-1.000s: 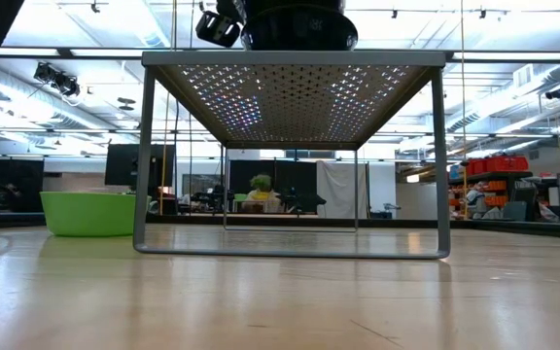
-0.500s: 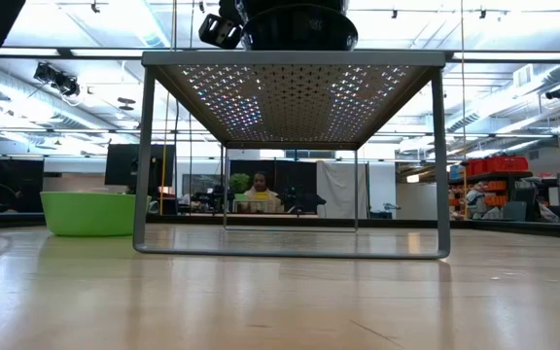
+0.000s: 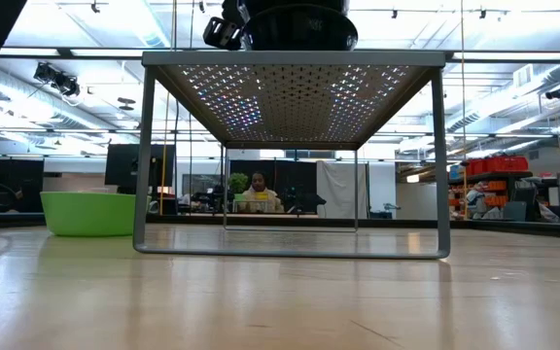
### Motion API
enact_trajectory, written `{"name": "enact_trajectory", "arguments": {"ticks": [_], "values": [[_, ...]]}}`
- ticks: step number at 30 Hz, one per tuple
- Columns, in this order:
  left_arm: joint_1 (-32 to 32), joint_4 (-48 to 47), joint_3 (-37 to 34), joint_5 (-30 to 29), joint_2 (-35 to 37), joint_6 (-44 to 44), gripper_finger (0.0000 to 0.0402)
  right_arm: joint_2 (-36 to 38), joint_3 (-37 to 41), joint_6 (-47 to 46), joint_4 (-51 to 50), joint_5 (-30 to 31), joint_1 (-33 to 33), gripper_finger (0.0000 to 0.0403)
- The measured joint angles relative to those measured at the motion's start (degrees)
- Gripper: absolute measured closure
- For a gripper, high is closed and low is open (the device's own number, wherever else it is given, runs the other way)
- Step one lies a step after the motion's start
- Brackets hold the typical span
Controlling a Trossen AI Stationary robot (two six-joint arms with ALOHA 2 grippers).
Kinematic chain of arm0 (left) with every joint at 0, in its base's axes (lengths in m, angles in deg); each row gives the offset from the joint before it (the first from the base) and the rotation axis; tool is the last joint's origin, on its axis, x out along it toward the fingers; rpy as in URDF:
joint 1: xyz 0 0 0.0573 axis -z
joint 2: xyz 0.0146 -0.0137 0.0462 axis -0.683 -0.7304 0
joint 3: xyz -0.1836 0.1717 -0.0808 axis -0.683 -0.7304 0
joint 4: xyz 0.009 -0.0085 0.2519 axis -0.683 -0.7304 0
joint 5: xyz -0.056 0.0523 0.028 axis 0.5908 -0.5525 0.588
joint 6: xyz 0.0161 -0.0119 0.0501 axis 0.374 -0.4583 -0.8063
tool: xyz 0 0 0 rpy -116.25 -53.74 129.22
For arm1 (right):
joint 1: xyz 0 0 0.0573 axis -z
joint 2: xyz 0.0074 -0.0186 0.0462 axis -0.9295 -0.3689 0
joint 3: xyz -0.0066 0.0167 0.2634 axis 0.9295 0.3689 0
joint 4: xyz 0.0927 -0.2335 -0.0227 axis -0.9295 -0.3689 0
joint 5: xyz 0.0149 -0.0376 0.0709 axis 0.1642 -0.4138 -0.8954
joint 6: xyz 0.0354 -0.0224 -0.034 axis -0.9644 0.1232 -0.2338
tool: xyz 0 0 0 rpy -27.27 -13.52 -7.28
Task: Pick & Place Mini bowls
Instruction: Stack the top white patterned bowl on top of the white patterned bowl on the shelf
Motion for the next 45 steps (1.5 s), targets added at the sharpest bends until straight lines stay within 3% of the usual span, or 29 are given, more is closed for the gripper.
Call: {"name": "enact_trajectory", "arguments": {"ticks": [14, 45], "values": [[-0.6, 0.0, 2.1, 3.5, -0.3, -0.8, 0.0391, 0.0, 0.0, 0.0, 0.0, 0.0, 0.0, 0.04], [-0.8, -1.0, 2.1, 3.7, -4.7, -2.9, 0.0385, 0.0, 0.0, 0.0, 0.0, 0.0, 0.0, 0.04]]}}
